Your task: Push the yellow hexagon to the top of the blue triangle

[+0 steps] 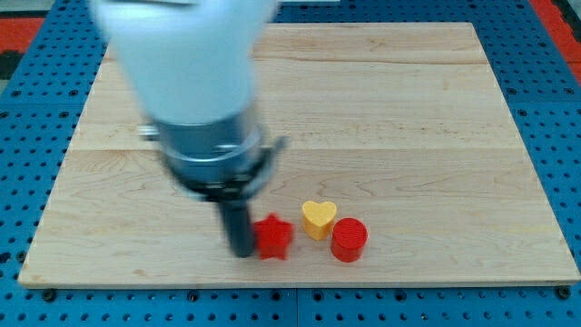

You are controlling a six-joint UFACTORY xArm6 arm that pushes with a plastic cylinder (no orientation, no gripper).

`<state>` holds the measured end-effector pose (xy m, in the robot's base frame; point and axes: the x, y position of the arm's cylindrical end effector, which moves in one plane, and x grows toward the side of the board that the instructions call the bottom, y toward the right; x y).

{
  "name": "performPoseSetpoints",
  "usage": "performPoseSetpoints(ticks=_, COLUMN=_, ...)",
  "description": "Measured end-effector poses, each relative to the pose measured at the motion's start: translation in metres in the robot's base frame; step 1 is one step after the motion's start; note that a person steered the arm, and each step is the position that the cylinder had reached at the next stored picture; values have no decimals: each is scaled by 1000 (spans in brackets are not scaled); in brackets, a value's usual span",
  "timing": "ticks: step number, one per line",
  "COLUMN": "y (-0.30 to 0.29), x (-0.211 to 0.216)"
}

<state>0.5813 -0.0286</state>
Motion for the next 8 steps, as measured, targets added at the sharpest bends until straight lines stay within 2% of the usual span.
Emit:
performPoseSetpoints(ticks=1, y=16, x=0)
performPoseSetpoints(ticks=2, y=-77, x=-43)
performPoseSetpoints(ticks=4, y=112, x=-210)
performPoseSetpoints(ticks=5, y=68, x=-305)
performPoseSetpoints(ticks=6, y=-27, x=-361)
performPoseSetpoints(ticks=7, y=-104, x=-381)
performPoseSetpoints(ticks=8, y=-150, x=-359)
